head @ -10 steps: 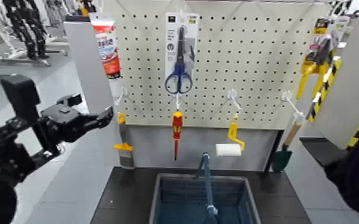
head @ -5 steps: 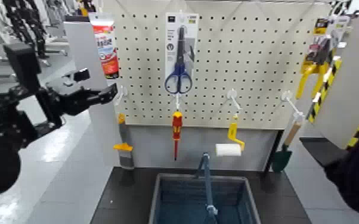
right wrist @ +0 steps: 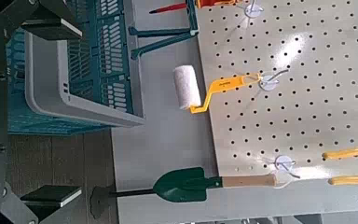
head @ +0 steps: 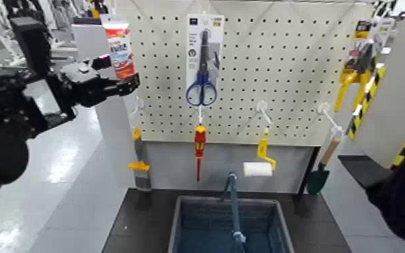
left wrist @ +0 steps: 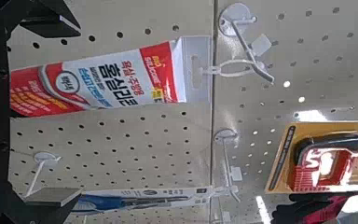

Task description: Put the red glue tube into the crate.

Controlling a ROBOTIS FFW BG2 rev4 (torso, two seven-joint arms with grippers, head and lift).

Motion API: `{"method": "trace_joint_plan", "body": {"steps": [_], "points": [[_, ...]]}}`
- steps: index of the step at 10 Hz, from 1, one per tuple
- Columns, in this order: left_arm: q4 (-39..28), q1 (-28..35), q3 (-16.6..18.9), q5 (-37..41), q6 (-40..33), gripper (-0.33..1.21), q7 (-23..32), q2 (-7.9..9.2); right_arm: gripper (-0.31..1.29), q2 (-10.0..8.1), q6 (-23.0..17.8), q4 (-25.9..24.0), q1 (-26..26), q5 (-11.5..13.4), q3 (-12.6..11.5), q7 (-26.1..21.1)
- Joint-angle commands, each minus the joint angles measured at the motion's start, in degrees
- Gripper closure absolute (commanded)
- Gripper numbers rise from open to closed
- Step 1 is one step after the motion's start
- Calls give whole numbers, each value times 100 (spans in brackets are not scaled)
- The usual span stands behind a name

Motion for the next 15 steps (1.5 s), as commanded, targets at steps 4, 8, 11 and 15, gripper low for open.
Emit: {"method": "trace_joint_plan", "body": {"steps": [4,8,11,15], "points": [[249,-314,-42,-96,53,12,-288,119,13,703,68,-1,-26,0,0,36],[434,-446,-121,-175,88,59,-402,190,13,703,121,-18,-26,0,-9,62],[328,-499,-174,-342,220,107,-288,225,13,712,138,-36,-17,0,-9,62],[284,-561,-174,-394,202,119,-217,243,13,721,138,-27,-17,0,-26,62]]}}
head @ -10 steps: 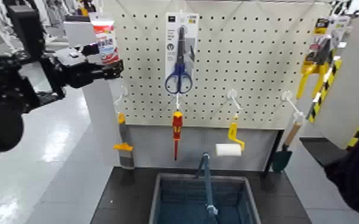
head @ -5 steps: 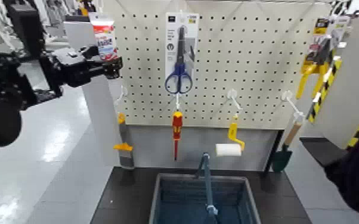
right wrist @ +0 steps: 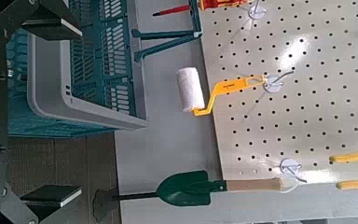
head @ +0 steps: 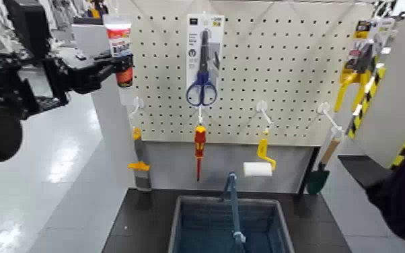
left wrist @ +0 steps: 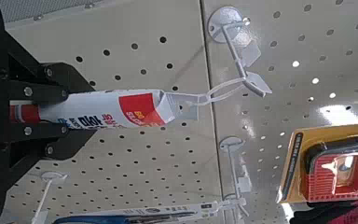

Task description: Put the red glue tube into the crate.

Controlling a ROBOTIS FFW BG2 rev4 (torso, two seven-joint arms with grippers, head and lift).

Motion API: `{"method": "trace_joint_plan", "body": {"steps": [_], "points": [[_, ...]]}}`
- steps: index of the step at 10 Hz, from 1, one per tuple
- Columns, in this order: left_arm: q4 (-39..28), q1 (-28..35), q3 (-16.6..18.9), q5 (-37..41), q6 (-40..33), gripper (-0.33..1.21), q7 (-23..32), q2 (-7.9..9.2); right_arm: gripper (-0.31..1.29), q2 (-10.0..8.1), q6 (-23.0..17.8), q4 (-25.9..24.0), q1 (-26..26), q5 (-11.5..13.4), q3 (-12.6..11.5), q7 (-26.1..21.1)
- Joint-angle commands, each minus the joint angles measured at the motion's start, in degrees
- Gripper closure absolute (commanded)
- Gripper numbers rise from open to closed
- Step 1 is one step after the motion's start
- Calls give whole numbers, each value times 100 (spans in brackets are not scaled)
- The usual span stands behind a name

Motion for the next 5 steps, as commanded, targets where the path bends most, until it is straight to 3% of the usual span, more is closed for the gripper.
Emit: {"method": "trace_joint_plan", "body": {"steps": [1,5], "points": [[7,-47,-14,6,-3,119,-9,2,13,721,-1,3,0,0,-7,0],[-142,-47,21,24,-29,119,8,-15,13,729,-1,3,0,0,-16,9]]}}
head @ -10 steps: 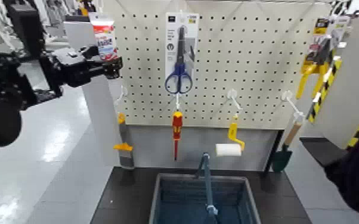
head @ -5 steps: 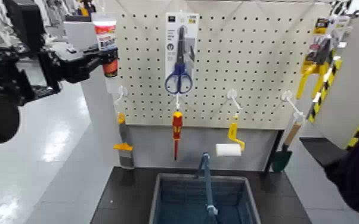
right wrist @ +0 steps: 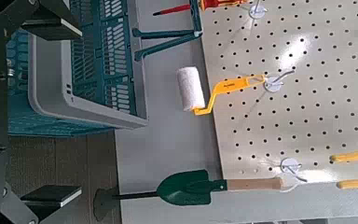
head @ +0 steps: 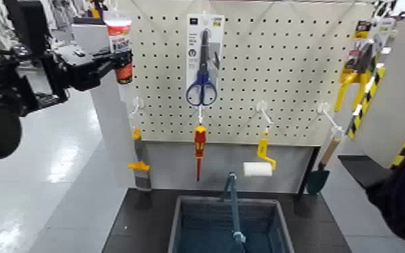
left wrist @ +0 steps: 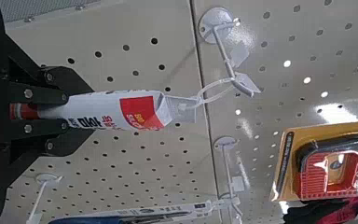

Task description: Put the red glue tube into the crate.

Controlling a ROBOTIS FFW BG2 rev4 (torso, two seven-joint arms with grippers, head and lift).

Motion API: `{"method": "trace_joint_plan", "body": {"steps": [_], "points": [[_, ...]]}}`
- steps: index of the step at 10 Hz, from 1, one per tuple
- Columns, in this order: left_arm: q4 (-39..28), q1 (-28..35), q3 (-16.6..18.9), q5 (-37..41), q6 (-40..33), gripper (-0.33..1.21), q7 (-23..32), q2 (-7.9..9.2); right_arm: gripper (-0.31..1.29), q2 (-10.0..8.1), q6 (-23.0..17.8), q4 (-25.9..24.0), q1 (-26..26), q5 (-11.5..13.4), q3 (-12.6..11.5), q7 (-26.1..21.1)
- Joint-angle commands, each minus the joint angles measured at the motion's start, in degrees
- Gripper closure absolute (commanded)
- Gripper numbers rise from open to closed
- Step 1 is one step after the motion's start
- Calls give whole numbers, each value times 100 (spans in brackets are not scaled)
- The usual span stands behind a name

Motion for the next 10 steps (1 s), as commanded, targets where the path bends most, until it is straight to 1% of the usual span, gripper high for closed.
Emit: {"method": "trace_joint_plan", "body": {"steps": [1,2,4,5,7,8,9,10], "points": [[-311,15,13,53,30,119,58,-17,13,721,0,0,0,0,-2,0],[-601,24,13,106,135,119,102,-17,13,721,0,0,0,0,-2,0],[-1199,59,48,299,443,119,242,-149,13,729,9,-9,9,0,-2,0],[-1427,41,13,422,566,119,321,-175,14,729,35,-18,9,0,6,0],[-1524,32,-180,642,662,119,480,-237,13,712,44,-18,9,0,15,0],[-1506,85,-303,844,706,119,585,-307,13,712,44,-18,0,0,24,0],[-1445,155,-479,1187,671,119,752,-342,13,712,52,-18,0,0,33,0],[-1357,217,-602,1363,689,119,787,-360,13,721,52,-18,0,0,33,0]]}}
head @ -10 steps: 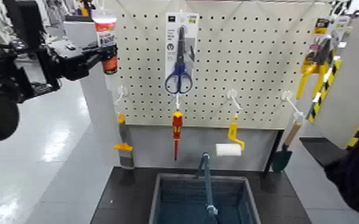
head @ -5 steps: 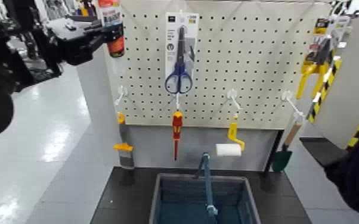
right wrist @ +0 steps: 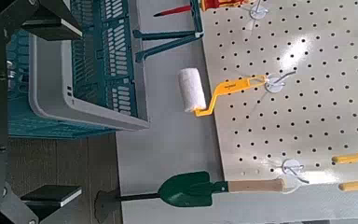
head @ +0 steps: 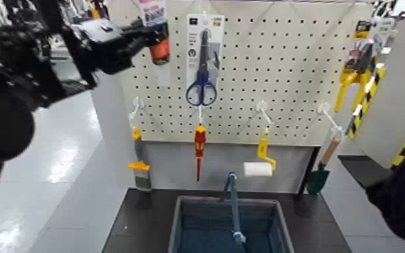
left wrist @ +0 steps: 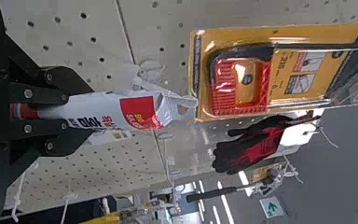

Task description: Put the red glue tube into the crate.

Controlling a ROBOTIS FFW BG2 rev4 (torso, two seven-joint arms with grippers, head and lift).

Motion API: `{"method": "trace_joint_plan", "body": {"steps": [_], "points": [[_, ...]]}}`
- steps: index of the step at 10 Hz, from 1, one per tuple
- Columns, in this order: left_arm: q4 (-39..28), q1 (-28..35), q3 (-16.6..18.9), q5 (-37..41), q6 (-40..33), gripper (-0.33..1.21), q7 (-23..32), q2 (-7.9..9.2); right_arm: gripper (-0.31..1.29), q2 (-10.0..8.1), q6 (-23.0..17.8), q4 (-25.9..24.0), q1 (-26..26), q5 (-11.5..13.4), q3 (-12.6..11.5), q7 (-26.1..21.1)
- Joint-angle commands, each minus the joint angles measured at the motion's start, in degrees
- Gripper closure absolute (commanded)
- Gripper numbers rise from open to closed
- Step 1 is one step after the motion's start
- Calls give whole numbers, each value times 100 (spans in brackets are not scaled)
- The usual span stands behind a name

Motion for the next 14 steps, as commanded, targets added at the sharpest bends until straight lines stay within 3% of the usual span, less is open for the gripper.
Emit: {"method": "trace_joint_plan", "body": {"steps": [1,6,14], "points": [[201,203,-313,568,-34,119,171,-76,13,721,6,0,0,0,3,0],[658,774,-656,1262,-34,119,312,-234,13,712,24,9,-9,0,12,0],[1625,1495,-1025,1227,361,119,-198,-216,13,712,24,27,-9,-26,3,18]]}}
